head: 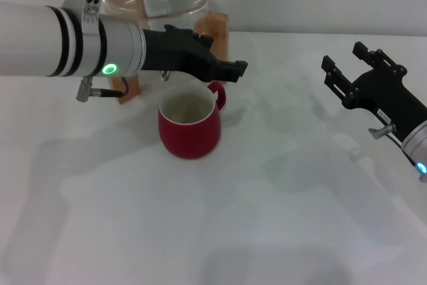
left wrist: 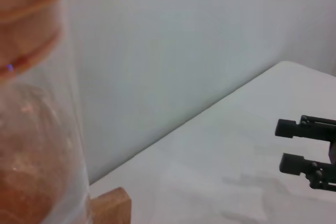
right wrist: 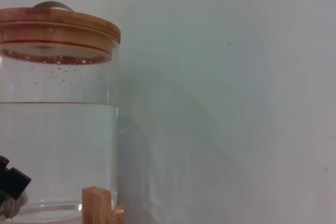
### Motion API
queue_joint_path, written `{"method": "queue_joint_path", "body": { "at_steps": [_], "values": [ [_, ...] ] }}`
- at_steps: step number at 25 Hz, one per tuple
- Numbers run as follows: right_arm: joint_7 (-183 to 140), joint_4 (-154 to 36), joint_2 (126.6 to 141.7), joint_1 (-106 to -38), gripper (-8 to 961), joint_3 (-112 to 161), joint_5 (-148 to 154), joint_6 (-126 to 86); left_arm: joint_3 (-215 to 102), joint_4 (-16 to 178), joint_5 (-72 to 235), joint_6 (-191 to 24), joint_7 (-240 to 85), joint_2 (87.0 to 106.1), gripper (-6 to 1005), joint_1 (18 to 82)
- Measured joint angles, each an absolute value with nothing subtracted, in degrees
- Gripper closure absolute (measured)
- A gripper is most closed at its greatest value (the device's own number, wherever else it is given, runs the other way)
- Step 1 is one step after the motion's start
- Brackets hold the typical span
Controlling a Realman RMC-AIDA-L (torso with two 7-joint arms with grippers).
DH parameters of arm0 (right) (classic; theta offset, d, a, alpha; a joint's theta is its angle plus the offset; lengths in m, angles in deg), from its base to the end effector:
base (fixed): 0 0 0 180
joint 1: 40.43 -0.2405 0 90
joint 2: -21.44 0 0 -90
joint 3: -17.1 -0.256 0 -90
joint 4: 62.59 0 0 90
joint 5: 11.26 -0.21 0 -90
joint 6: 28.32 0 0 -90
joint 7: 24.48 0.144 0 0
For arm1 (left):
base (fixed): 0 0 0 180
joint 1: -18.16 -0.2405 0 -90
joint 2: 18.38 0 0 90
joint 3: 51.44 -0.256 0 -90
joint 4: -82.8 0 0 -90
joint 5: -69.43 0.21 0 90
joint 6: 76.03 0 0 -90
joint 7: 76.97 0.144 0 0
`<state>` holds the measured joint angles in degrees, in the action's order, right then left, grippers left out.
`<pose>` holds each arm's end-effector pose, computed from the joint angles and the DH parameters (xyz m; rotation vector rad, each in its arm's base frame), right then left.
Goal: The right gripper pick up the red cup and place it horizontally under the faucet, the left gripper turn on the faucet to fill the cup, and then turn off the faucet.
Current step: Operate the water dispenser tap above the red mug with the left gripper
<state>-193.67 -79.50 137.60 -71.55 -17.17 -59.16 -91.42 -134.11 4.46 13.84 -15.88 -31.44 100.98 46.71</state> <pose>0.2614 0.3566 -0.0497 -1.9198 0.4127 0.8206 -0.1326 0.3825 -0.0068 -2.5506 -0.6488 -0.2690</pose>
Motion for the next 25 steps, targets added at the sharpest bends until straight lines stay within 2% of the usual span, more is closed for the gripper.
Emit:
{"method": "queue_joint_path", "body": {
  "at_steps": [8, 18, 25],
  "values": [
    [-193.7, -79.5, 137.64, -71.3, 317, -17.3, -59.2, -91.4, -134.5, 1.9, 11.4, -15.9, -30.4, 101.05, 159, 46.0],
    [-193.8, -79.5, 137.63, -71.5, 317, -17.4, -59.2, -91.4, -136.7, 0.3, 8.8, -16.4, -30.3, 101.10, 159, 39.9],
    [-193.8, -79.6, 137.63, -71.8, 317, -17.2, -59.2, -91.4, -136.7, 2.3, 7.2, -18.4, -27.8, 101.15, 159, 39.8]
  ]
}}
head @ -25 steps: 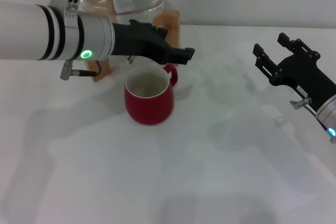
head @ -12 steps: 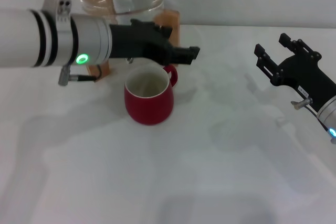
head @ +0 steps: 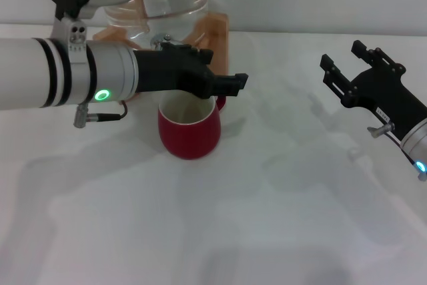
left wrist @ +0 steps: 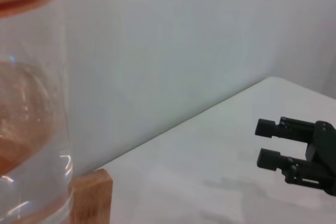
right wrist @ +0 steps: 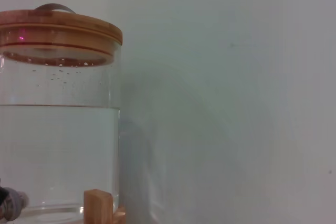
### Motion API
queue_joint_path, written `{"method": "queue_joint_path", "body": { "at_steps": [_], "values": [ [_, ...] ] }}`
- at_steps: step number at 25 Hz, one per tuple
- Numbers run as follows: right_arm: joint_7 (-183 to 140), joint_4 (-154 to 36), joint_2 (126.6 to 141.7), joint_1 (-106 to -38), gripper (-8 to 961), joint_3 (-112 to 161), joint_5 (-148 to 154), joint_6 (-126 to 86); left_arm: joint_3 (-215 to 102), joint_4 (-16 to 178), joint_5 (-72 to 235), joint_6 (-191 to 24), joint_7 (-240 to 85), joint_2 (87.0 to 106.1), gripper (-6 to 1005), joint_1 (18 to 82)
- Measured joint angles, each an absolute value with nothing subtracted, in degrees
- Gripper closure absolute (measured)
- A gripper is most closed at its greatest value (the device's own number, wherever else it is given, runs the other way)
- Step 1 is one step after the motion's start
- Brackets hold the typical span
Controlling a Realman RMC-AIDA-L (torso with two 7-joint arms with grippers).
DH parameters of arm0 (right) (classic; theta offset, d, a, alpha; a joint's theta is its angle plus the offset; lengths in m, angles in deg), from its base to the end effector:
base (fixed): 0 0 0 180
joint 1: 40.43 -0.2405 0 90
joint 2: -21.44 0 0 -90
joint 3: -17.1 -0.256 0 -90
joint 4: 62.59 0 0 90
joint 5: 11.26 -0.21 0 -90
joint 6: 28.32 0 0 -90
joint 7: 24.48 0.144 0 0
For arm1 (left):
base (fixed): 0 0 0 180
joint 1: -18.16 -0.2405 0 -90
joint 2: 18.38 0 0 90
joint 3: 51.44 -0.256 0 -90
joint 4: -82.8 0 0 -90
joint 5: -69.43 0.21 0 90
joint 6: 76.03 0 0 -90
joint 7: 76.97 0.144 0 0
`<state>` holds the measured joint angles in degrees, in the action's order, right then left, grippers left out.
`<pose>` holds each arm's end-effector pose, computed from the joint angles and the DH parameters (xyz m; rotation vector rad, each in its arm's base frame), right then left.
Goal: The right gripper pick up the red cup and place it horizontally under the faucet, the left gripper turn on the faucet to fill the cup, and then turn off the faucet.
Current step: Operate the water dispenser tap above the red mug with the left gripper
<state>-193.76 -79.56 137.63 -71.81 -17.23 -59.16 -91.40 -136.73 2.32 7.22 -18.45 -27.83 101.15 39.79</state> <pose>0.2594 0.3578 -0.0499 -1.9207 0.4080 0.8240 -0.1480 0.3618 -0.0103 -2.5414 -0.6913 -0.3708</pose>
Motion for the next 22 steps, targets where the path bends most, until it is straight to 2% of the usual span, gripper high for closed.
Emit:
{"method": "queue_joint_path", "body": {
  "at_steps": [9, 22],
  "values": [
    [-193.7, -79.6, 137.63, -71.6, 317, -17.2, -59.2, -91.3, -136.4, 7.9, 5.4, -20.4, -25.7, 101.10, 159, 42.8],
    [-193.7, -79.6, 137.63, -71.5, 317, -17.2, -59.2, -91.3, -136.6, 10.9, 4.4, -24.7, -25.0, 101.08, 159, 43.7]
  ]
}}
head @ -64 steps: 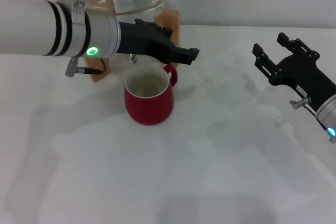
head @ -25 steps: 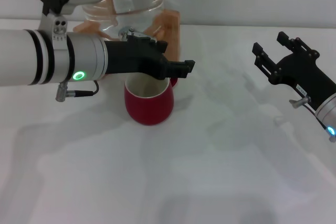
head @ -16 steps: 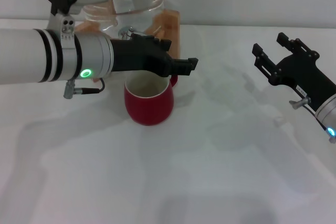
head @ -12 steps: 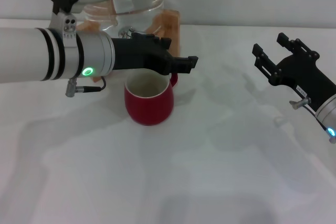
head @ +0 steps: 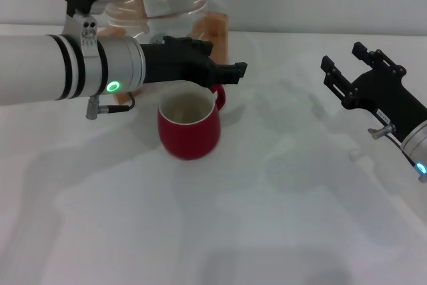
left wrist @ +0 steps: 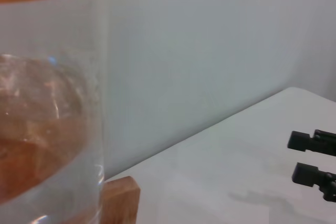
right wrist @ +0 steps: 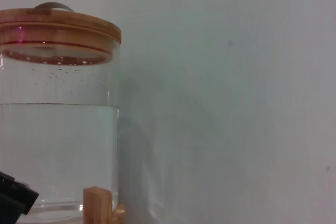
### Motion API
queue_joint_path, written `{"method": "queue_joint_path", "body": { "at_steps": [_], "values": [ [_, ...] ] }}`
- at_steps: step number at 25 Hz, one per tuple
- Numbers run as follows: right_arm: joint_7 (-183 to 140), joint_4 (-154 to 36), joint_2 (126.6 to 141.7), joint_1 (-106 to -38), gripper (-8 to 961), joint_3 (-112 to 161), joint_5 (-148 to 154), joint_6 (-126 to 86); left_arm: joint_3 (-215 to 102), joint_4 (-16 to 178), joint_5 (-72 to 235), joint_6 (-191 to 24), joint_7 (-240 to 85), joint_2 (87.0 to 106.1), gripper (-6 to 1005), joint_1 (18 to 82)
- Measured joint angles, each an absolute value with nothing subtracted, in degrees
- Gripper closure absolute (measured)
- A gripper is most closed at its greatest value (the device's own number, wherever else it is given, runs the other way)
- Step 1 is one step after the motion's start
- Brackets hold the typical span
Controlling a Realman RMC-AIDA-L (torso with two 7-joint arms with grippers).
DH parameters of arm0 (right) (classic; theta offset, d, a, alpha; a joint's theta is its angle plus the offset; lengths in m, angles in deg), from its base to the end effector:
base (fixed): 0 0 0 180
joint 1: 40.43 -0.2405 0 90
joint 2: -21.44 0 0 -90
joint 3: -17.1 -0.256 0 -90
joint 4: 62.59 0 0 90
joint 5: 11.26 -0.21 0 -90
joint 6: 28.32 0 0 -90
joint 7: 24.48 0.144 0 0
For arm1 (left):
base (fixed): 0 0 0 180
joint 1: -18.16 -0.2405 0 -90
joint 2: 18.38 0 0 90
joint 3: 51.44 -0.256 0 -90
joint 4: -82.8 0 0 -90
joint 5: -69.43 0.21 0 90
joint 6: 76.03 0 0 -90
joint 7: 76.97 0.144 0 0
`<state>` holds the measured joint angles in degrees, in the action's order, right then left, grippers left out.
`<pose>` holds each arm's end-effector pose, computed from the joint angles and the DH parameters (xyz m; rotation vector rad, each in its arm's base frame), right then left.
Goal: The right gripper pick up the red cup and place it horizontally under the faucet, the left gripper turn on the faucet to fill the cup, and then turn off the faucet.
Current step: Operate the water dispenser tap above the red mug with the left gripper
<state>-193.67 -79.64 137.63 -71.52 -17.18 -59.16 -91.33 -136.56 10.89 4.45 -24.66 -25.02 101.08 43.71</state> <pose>0.2610 0.3564 -0.0503 -1.9202 0.4150 0.8220 -0.1550 0.3822 -0.0219 -2.4935 -0.7234 -0.3965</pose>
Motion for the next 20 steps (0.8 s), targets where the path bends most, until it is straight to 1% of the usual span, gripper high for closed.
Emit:
{"method": "queue_joint_path", "body": {
  "at_steps": [20],
  "values": [
    [-193.6, -79.6, 137.54, -71.2, 317, -17.2, -59.2, -91.3, -136.7, 11.7, 4.2, -27.4, -25.0, 101.08, 160, 44.3]
  ]
}}
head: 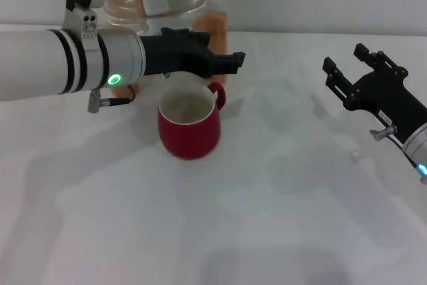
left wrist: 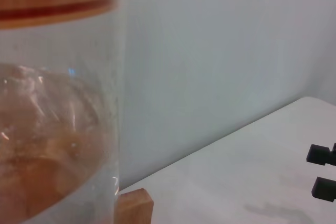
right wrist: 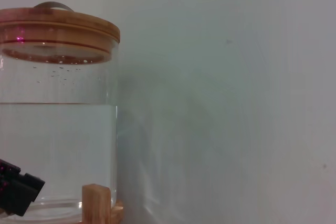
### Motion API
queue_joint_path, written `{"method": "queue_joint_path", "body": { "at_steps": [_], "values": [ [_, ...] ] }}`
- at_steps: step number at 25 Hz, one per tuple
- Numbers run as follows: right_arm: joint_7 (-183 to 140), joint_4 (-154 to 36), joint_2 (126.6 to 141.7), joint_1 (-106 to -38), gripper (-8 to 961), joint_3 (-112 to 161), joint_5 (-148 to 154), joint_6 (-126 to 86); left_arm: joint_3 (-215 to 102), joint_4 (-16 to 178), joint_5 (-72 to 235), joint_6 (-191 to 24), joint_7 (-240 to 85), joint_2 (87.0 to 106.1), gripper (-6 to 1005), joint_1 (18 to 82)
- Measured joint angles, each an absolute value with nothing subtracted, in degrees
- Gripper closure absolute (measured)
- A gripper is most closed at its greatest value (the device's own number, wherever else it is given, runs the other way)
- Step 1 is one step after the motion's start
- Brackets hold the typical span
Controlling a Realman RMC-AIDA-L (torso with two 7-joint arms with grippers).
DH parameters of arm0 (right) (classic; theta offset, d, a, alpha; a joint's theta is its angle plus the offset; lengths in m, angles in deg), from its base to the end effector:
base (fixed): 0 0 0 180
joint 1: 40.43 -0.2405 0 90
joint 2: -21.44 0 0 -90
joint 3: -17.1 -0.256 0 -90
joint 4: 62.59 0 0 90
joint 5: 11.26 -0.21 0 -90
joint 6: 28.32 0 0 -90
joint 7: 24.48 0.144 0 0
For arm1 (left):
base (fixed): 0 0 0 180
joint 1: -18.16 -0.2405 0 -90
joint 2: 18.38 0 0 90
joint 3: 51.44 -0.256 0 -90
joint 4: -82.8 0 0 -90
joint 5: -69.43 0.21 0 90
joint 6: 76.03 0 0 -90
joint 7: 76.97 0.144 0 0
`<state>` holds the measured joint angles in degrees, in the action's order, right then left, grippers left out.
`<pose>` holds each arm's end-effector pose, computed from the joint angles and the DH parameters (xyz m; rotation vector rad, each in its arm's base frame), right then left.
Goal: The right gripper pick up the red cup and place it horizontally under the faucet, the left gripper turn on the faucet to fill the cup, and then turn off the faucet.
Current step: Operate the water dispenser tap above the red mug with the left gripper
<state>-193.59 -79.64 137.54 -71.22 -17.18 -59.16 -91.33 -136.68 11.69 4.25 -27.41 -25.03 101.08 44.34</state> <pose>0.2632 0.3553 -0.0496 -1.9180 0.4201 0.8182 -0.1536 0.3889 -0.0204 -2.4551 -0.7169 -0.4136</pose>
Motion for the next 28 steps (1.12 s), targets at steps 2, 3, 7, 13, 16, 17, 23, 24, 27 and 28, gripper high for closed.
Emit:
{"method": "queue_joint_path", "body": {
  "at_steps": [2, 3, 7, 13, 16, 17, 23, 24, 27, 28],
  "values": [
    [-193.6, -79.6, 137.54, -71.2, 317, -17.2, -59.2, -91.3, -136.7, 11.7, 3.9, -27.6, -25.0, 101.09, 160, 44.3],
    [-193.6, -79.6, 137.54, -71.2, 317, -17.2, -59.2, -91.3, -136.7, 11.7, 3.5, -27.7, -25.0, 101.07, 160, 44.4],
    [-193.6, -79.6, 137.54, -71.1, 317, -17.2, -59.2, -91.3, -136.7, 11.7, 0.7, -27.8, -22.6, 101.04, 160, 44.4],
    [-193.6, -79.6, 137.54, -71.0, 317, -17.2, -59.2, -91.4, -136.8, 12.1, -4.2, -27.7, -18.1, 101.09, 159, 44.2],
    [-193.6, -79.5, 137.54, -71.0, 317, -17.2, -59.2, -91.5, -137.3, 12.3, -7.1, -27.6, -14.5, 101.11, 159, 43.5],
    [-193.5, -79.4, 137.54, -71.0, 317, -17.2, -59.2, -91.5, -137.7, 12.5, -9.3, -27.7, -11.9, 101.11, 159, 43.0],
    [-193.4, -79.3, 137.44, -70.5, 317, -17.2, -59.2, -91.7, -139.4, 16.1, -28.7, -27.5, 7.6, 101.22, 159, 38.9],
    [-193.4, -79.3, 137.41, -70.4, 317, -17.2, -59.2, -91.7, -140.1, 17.8, -33.3, -27.2, 12.4, 101.20, 159, 38.1],
    [-193.6, -79.2, 137.37, -70.1, 317, -17.2, -59.2, -92.0, -141.9, 23.1, -45.9, -25.6, 25.9, 101.21, 159, 36.5],
    [-193.6, -79.2, 137.37, -70.1, 317, -17.2, -59.2, -92.0, -142.6, 25.2, -49.9, -24.8, 30.4, 101.21, 159, 36.1]
  ]
}}
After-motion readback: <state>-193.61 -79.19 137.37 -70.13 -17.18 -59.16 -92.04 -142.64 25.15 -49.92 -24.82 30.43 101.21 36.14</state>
